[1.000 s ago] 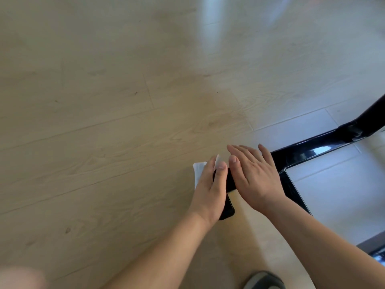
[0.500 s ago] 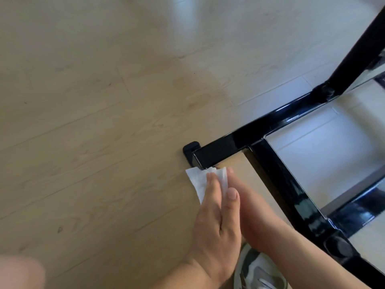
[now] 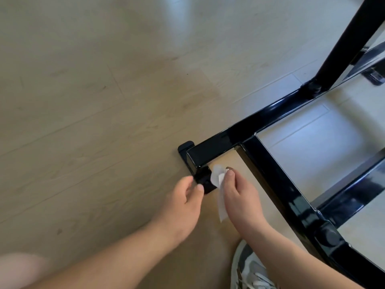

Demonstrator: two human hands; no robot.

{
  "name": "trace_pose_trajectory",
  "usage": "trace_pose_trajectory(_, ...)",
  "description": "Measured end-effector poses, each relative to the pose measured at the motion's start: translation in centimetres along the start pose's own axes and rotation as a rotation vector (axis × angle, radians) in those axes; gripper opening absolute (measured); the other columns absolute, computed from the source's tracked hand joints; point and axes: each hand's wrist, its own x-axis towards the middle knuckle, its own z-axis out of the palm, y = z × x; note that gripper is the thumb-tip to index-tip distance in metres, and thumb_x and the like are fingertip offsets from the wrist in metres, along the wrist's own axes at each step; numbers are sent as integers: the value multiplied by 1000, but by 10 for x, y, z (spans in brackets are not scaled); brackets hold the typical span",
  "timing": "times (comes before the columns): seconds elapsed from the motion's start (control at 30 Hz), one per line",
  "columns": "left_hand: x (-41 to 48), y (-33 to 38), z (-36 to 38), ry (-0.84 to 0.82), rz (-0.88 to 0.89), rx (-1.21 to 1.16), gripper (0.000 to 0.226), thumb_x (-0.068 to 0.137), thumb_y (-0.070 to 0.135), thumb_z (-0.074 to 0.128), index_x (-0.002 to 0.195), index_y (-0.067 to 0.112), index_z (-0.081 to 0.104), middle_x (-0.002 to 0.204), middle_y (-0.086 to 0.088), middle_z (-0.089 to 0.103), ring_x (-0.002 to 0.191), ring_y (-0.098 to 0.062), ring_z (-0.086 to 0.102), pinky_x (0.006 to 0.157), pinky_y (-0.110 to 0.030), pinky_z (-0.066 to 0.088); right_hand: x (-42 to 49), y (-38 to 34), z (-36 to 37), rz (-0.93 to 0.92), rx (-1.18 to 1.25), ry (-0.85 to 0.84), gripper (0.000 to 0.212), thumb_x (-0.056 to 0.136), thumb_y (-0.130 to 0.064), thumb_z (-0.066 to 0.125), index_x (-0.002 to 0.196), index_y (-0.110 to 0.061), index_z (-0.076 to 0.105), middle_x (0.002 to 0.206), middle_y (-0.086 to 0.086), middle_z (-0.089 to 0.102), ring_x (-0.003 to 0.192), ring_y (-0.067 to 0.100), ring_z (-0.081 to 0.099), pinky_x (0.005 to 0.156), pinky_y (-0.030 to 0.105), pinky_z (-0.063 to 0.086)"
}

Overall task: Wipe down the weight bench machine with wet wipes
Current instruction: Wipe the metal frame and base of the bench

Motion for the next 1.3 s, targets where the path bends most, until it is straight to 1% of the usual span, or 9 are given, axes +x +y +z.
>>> trace_pose_trajectory(0.07, 2, -10, -3, -6, -33, 87, 53, 106, 46, 44, 157, 33, 35, 156, 7, 47, 141, -9, 46, 120, -38, 36, 3, 10, 5, -73, -130, -88, 38, 112, -33, 33, 134, -13, 56, 112, -9, 61, 111, 11, 56, 90, 19, 37)
trace_pose_trajectory(0.1, 3, -13, -4, -18, -41, 122, 52, 107, 44, 43, 157, 34, 33, 157, 6, 46, 142, -12, 46, 120, -40, 36, 6, 16, 8, -99, -216, -149, 47, 111, -36, 32, 153, -15, 42, 142, -4, 54, 135, 11, 46, 103, 17, 31)
trace_pose_trajectory(0.2, 10, -16, -10, -20, -78, 188, 52, 109, 35, 42, 159, 33, 30, 155, 0, 49, 140, -19, 48, 118, -39, 37, 20, 34, 19, -208, -517, -408, 68, 110, -43, 26, 166, -21, -5, 173, -6, 5, 158, 9, 0, 121, 20, -1)
trace_pose_trajectory(0.3, 15, -18, -12, -33, -131, 239, 53, 109, 31, 42, 160, 30, 28, 154, -6, 47, 140, -22, 47, 115, -34, 37, 29, 46, 24, -220, -683, -502, 73, 109, -50, 19, 159, -23, -27, 170, -4, -22, 152, 9, -27, 121, 25, -15)
trace_pose_trajectory(0.47, 24, -20, -10, -66, -133, 249, 56, 108, 31, 44, 161, 29, 25, 160, -7, 41, 144, -25, 44, 118, -36, 35, 27, 57, 25, -297, -1056, -561, 69, 106, -53, 7, 153, -22, -33, 157, 2, -47, 144, 17, -46, 126, 39, -17)
trace_pose_trajectory(0.7, 25, -23, -17, -44, -132, 265, 57, 107, 32, 46, 160, 27, 27, 156, -7, 45, 141, -25, 46, 117, -39, 37, 41, 42, 28, -151, -1059, -522, 76, 106, -60, 5, 154, -15, -32, 158, 6, -43, 146, 19, -40, 118, 33, -23)
trace_pose_trajectory(0.87, 28, -19, -19, -51, -84, 240, 56, 108, 26, 44, 161, 24, 27, 162, -6, 37, 147, -21, 40, 119, -34, 33, 16, 46, 52, -226, -1116, -627, 76, 100, -61, -4, 153, -16, -35, 154, 10, -51, 138, 22, -53, 117, 38, -31)
trace_pose_trajectory(1.17, 38, -17, -15, -21, -97, 230, 55, 105, 27, 46, 159, 27, 32, 151, -8, 50, 133, -28, 53, 113, -44, 43, 24, 52, 32, -250, -1113, -669, 75, 107, -59, 13, 152, -25, -36, 155, 2, -51, 140, 19, -50, 125, 43, -20)
trace_pose_trajectory(1.3, 40, -14, -9, -28, -74, 227, 53, 107, 26, 44, 158, 28, 33, 152, -8, 48, 134, -29, 52, 112, -43, 44, 45, 50, 19, -140, -981, -552, 69, 107, -58, 12, 157, -35, -29, 160, -1, -44, 144, 19, -45, 123, 42, -21)
